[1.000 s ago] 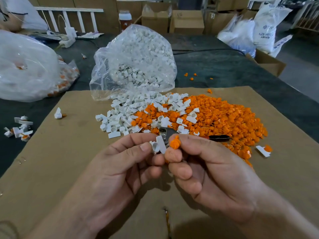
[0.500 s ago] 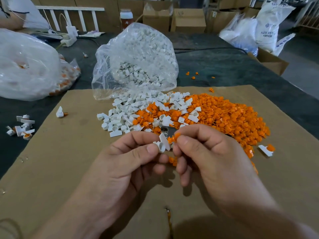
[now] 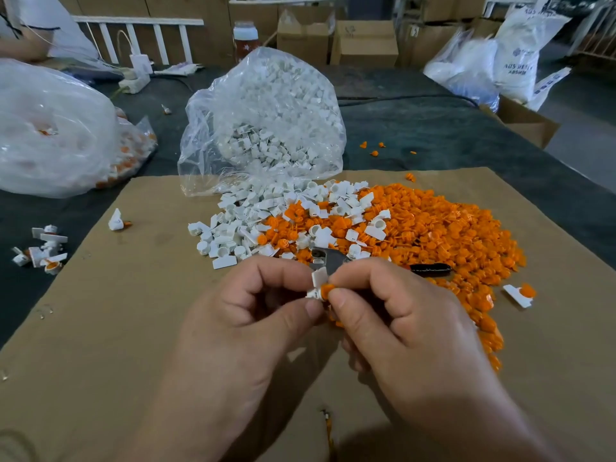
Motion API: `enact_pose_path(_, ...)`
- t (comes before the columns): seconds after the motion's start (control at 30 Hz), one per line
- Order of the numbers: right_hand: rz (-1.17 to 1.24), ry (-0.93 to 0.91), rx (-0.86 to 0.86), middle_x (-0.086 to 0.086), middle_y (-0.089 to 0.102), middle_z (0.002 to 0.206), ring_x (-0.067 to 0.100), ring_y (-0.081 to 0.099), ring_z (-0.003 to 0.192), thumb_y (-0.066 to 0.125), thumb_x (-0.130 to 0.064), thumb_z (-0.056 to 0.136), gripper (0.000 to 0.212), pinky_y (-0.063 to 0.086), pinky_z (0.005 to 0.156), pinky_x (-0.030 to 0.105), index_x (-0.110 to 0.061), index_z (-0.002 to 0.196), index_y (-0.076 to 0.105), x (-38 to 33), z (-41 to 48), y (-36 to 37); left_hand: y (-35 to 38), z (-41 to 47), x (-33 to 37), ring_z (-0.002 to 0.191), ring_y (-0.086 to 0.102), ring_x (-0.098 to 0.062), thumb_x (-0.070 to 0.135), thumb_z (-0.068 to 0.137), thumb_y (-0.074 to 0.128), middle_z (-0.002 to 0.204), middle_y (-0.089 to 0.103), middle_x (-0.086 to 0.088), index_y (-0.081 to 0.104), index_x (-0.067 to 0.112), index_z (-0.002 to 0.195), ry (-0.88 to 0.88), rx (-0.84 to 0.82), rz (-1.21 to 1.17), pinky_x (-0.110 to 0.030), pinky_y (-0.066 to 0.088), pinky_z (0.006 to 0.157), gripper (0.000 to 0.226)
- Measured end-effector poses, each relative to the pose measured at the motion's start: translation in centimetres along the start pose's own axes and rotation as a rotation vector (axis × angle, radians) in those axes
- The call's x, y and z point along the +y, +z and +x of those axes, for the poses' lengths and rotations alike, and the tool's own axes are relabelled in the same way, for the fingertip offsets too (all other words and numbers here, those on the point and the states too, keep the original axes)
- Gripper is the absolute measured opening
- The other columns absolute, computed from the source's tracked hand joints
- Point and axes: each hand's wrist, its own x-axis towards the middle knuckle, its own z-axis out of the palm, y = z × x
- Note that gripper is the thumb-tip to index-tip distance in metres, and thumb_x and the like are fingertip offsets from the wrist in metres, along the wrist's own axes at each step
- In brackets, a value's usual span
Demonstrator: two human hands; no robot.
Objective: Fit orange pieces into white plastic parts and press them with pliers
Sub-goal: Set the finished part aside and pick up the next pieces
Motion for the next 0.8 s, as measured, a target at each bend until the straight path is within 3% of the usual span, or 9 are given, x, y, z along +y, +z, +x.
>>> enact_pose_path(0.1, 0.086, 0.075, -0.016, -0.011, 0.064, 0.072, 0.011, 0.061, 0.056, 0.042, -0.061, 0.085, 0.026, 0.049, 0.045, 0.033, -0.044, 0.094, 0.059, -0.1, 0.1, -0.1, 0.0, -0.1, 0.1, 0.082, 0.073, -0.013, 0.025, 0.058, 0.089, 0.094, 0.076, 0.0, 0.076, 0.03, 0.084, 0.127, -0.032, 0.056, -0.02, 0.058, 0.07, 0.029)
enact_pose_path(0.2, 0.038, 0.069, -0.049, -0.016, 0.063, 0.078, 0.009, 0.062, 0.065, 0.037, -0.064, 0.085, 0.031, 0.051, 0.05, 0.032, -0.043, 0.094, 0.057, -0.1, 0.1, -0.1, 0.1, -0.2, 0.1, 0.08, 0.073, -0.016, 0.033, 0.064, 0.083, 0.092, 0.076, 0.0, 0.077, 0.027, 0.083, 0.14, -0.007, 0.056, -0.023, 0.059, 0.07, 0.02)
enact_pose_path(0.27, -0.021, 0.044, -0.059, -0.017, 0.061, 0.082, 0.008, 0.062, 0.071, 0.037, -0.057, 0.093, 0.024, 0.052, 0.052, 0.031, -0.042, 0.094, 0.055, 0.1, 0.0, 0.0, 0.0, -0.1, 0.1, 0.075, 0.073, -0.015, 0.038, 0.057, 0.089, 0.086, 0.076, -0.001, 0.078, 0.029, 0.081, 0.092, 0.029, 0.082, -0.021, 0.058, 0.066, 0.028)
enact_pose_path(0.37, -0.104, -0.016, -0.048, -0.019, 0.061, 0.085, 0.004, 0.062, 0.076, 0.045, -0.053, 0.091, 0.015, 0.05, 0.056, 0.027, -0.042, 0.096, 0.053, 0.2, 0.0, 0.1, -0.2, 0.1, -0.1, 0.07, 0.071, -0.011, 0.043, 0.053, 0.086, 0.08, 0.076, 0.0, 0.078, 0.033, 0.084, 0.057, 0.04, 0.131, -0.018, 0.055, 0.061, 0.033)
enact_pose_path(0.5, -0.218, -0.121, 0.013, -0.02, 0.057, 0.08, -0.004, 0.057, 0.074, 0.045, -0.049, 0.092, 0.011, 0.042, 0.057, 0.012, -0.041, 0.094, 0.053, 0.1, 0.1, 0.1, -0.3, 0.4, -1.0, 0.069, 0.067, -0.006, 0.024, 0.058, 0.08, 0.074, 0.072, 0.005, 0.077, 0.039, 0.087, 0.041, 0.047, 0.14, -0.021, 0.056, 0.064, 0.033)
enact_pose_path(0.6, -0.273, -0.157, 0.023, -0.019, 0.058, 0.082, -0.003, 0.056, 0.075, 0.045, -0.046, 0.093, 0.013, 0.044, 0.06, 0.016, -0.038, 0.096, 0.055, 0.1, 0.1, 0.0, -0.2, 0.3, -1.2, 0.072, 0.068, -0.012, 0.026, 0.054, 0.084, 0.08, 0.073, -0.001, 0.078, 0.04, 0.09, 0.019, 0.021, 0.147, -0.032, 0.061, 0.073, 0.039)
enact_pose_path(0.8, -0.339, -0.233, -0.017, -0.014, 0.059, 0.091, 0.004, 0.057, 0.08, 0.046, -0.034, 0.096, 0.016, 0.045, 0.063, 0.022, -0.027, 0.096, 0.06, 0.1, 0.4, -0.1, -0.4, 0.3, -1.5, 0.069, 0.071, -0.028, 0.024, 0.057, 0.083, 0.073, 0.073, -0.011, 0.08, 0.028, 0.089, -0.075, -0.036, 0.082, -0.035, 0.061, 0.068, 0.033)
